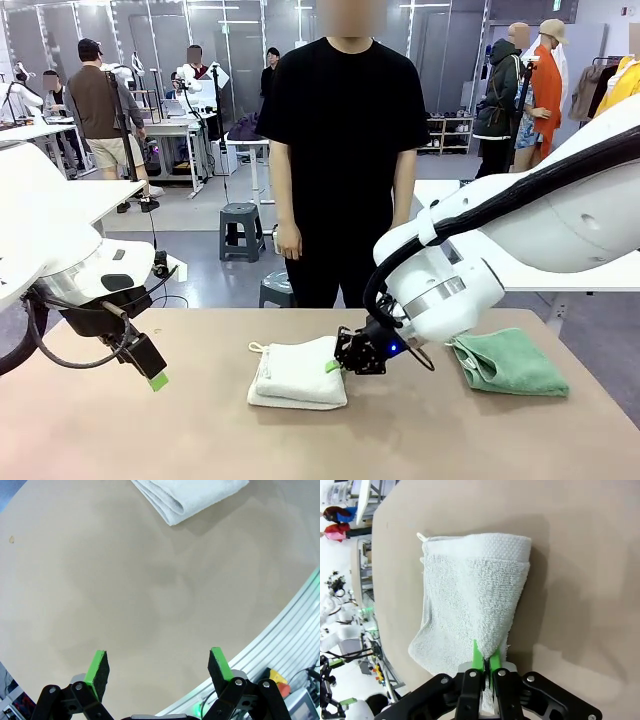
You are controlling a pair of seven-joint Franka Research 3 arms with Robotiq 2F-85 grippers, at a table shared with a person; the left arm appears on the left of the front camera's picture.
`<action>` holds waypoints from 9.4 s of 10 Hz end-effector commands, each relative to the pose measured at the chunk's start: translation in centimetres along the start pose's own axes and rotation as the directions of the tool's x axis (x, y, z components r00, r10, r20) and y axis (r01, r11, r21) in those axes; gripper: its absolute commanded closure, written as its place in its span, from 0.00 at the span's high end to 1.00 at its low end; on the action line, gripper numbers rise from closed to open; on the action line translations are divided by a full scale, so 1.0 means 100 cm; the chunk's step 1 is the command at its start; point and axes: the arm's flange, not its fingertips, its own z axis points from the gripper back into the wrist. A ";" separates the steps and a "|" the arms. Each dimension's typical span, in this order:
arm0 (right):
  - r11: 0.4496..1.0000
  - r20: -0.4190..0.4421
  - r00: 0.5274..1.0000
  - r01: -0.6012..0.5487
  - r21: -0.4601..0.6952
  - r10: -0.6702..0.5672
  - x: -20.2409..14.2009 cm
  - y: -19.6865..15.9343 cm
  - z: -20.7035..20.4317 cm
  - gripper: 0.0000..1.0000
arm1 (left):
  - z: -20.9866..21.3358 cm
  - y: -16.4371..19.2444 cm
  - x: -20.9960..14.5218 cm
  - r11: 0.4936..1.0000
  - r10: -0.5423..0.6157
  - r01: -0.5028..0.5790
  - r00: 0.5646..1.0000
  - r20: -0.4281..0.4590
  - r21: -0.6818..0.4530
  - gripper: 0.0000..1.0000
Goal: Fold the towels and place them in the basket.
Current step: Stack the folded Towel with hook on the right side of the table.
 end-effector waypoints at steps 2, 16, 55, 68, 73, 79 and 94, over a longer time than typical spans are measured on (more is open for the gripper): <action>0.971 -0.053 0.975 -0.220 -0.096 0.216 0.006 0.029 0.070 0.05 | -0.001 -0.001 0.001 1.000 0.001 -0.001 1.000 0.000 0.012 1.00; 0.804 -0.130 0.825 -0.565 -0.187 0.550 0.052 -0.014 0.305 0.05 | -0.001 -0.001 0.001 1.000 0.001 -0.001 1.000 0.000 0.012 1.00; 0.590 -0.271 0.822 -0.553 -0.588 0.500 0.043 -0.066 0.304 1.00 | 0.000 0.000 0.000 1.000 0.000 0.000 1.000 0.000 0.000 1.00; 0.908 0.220 0.903 -0.402 0.121 0.370 -0.113 -0.077 0.562 1.00 | 0.211 0.206 -0.227 0.691 0.642 -0.315 0.681 0.353 -0.650 1.00; 0.912 0.271 0.931 -0.317 0.260 0.246 -0.181 -0.134 0.529 1.00 | 0.155 0.198 -0.312 0.536 0.786 -0.343 0.537 0.307 -0.771 1.00; 0.917 0.268 0.937 -0.296 0.267 0.224 -0.182 -0.143 0.530 1.00 | 0.144 0.199 -0.323 0.512 0.810 -0.379 0.512 0.286 -0.771 1.00; 0.917 0.268 0.937 -0.296 0.267 0.224 -0.182 -0.143 0.530 1.00 | 0.144 0.199 -0.323 0.512 0.810 -0.379 0.512 0.286 -0.771 1.00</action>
